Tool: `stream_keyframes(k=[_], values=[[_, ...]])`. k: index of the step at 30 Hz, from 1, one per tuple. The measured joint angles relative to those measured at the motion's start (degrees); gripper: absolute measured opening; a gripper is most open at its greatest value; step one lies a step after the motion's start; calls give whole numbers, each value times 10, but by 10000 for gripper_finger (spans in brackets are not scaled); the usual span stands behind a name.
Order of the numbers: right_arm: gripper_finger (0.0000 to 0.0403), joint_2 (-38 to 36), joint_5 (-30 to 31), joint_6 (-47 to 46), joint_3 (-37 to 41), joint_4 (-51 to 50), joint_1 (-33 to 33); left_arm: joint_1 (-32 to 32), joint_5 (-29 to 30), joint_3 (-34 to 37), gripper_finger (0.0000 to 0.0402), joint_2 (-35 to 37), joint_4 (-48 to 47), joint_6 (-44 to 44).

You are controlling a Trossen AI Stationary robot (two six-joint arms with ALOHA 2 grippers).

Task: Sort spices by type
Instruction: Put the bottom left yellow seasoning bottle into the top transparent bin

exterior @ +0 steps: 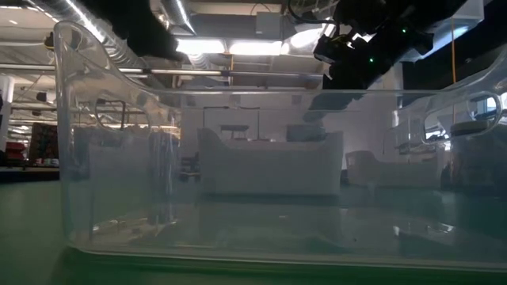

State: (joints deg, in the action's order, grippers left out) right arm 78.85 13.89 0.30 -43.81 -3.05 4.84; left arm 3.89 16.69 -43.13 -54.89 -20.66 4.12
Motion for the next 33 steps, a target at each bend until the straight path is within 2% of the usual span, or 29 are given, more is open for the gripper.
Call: stream_keyframes(k=[4,10,16,20,25,29,33], values=[[337,0,0,0,0,0,0,30,1,0,292,0,36,-21],[337,0,0,0,0,4,0,110,1,-4,292,-32,68,-43],[337,0,0,0,0,3,0,193,7,-82,292,-103,-13,-26],[337,0,0,0,0,3,1,237,6,-153,292,-146,-133,28],[337,0,0,0,0,6,1,299,-2,-222,292,-182,-269,138],[337,0,0,0,0,41,1,360,-15,-254,292,-195,-334,237],[337,0,0,0,0,104,1,421,-47,-258,292,-197,-344,340]])
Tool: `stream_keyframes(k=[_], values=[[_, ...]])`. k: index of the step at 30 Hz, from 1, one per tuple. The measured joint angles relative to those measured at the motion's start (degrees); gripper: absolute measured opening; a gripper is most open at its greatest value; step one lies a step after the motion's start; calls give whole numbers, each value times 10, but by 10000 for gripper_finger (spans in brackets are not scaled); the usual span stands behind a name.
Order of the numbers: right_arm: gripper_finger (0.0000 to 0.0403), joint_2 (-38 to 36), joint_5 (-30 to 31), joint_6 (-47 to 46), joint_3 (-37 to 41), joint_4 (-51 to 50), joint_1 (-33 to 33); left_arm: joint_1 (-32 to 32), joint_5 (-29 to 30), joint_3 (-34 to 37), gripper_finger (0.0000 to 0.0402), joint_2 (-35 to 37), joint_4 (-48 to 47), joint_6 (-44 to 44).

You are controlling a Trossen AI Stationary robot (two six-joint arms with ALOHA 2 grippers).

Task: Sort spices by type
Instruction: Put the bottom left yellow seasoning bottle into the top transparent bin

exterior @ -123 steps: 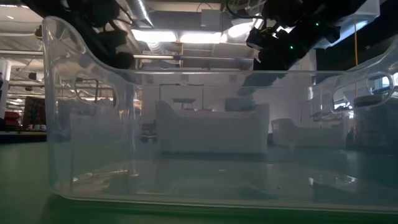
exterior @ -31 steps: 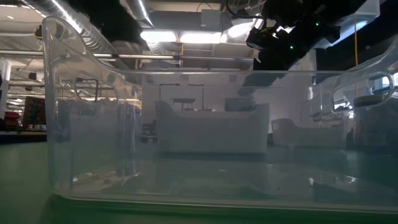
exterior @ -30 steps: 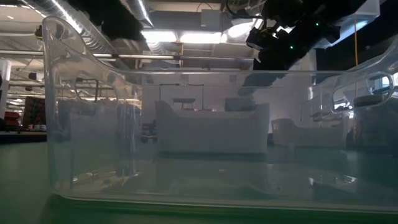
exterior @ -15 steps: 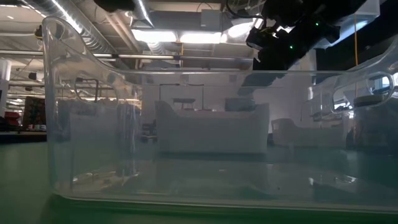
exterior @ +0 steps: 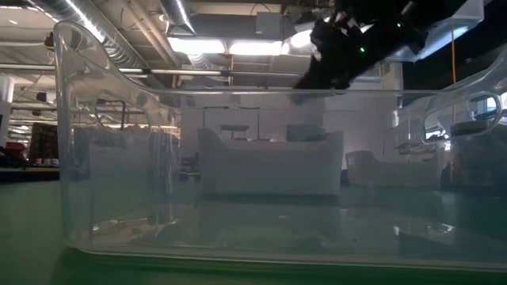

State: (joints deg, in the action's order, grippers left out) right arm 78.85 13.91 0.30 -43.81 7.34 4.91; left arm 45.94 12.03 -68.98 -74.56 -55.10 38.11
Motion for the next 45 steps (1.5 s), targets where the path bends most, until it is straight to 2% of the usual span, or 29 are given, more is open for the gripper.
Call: stream_keyframes(k=[8,13,18,31,45], values=[[337,0,0,0,0,166,0,121,-27,33,292,-17,0,215],[337,0,4,2,-1,207,5,165,-55,38,292,-54,2,277],[337,4,13,2,-1,207,9,187,-90,38,292,-80,9,318],[337,28,20,0,-1,187,8,201,-96,38,292,-88,40,343],[337,28,39,0,-1,186,8,211,-112,38,292,-139,77,340]])
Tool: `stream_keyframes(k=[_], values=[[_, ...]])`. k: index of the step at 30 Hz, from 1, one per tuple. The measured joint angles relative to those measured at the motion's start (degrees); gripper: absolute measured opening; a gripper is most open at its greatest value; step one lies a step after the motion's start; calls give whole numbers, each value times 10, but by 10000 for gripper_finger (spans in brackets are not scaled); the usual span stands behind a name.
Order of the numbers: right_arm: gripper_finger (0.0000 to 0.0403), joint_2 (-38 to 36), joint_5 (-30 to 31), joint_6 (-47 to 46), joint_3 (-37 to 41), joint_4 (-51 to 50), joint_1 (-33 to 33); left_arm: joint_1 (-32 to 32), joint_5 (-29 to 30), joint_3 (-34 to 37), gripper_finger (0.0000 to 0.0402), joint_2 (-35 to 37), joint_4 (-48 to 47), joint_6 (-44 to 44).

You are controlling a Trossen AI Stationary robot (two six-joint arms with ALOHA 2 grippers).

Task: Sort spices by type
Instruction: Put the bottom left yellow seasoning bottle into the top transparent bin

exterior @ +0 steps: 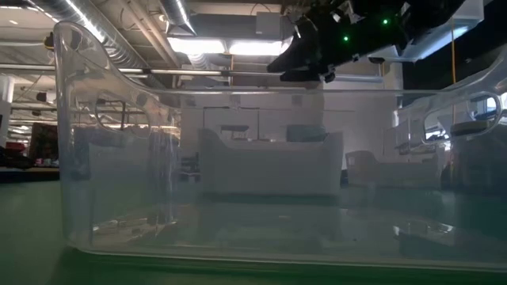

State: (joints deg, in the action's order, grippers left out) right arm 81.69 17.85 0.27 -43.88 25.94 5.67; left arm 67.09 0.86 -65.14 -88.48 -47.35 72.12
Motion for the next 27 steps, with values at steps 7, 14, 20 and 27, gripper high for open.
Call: stream_keyframes(k=[7,14,20,27], values=[[337,0,0,0,0,-3,0,1,8,0,292,-21,-3,-26],[337,0,0,0,0,-4,0,3,13,1,292,-42,-51,-53],[337,0,0,0,0,-4,0,-2,18,1,256,-41,-67,-73],[337,0,1,0,0,-4,0,-17,22,1,216,-39,-98,-76]])
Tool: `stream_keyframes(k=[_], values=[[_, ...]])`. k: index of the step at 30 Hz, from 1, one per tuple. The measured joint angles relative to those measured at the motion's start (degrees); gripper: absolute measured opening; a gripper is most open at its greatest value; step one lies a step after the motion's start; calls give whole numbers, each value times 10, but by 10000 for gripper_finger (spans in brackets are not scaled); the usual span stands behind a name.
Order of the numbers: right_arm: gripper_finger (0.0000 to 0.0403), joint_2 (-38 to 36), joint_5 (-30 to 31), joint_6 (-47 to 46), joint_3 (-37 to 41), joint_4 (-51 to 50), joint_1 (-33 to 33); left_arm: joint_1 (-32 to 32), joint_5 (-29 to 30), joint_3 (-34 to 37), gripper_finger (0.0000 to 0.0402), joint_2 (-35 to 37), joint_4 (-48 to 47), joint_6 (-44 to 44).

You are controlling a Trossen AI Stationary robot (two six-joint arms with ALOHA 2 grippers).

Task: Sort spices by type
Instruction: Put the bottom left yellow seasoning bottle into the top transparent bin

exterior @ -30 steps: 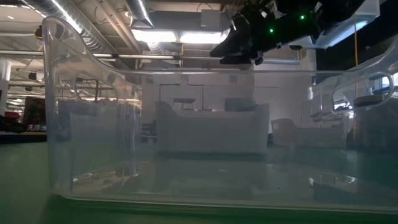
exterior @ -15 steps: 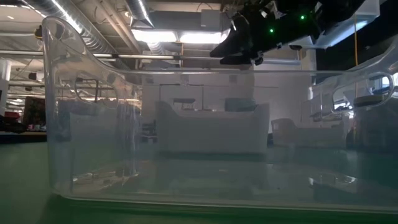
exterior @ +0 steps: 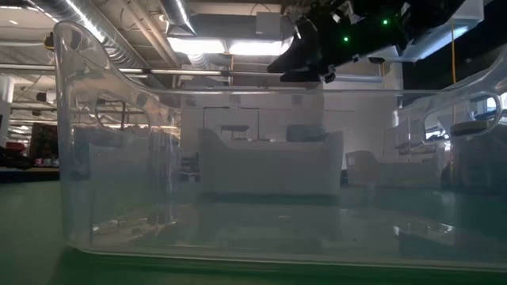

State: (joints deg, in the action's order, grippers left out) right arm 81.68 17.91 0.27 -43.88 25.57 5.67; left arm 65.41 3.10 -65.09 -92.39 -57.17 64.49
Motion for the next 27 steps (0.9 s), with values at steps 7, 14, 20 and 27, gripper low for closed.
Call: stream_keyframes(k=[7,14,20,27], values=[[337,0,0,0,0,3,0,-40,34,-32,216,37,-95,-15],[337,0,0,0,0,0,0,-93,111,-62,226,92,-192,-70],[337,0,0,0,0,1,0,-150,164,-62,220,138,-249,-127],[337,0,1,50,0,54,0,-254,189,-62,226,190,-255,-155]])
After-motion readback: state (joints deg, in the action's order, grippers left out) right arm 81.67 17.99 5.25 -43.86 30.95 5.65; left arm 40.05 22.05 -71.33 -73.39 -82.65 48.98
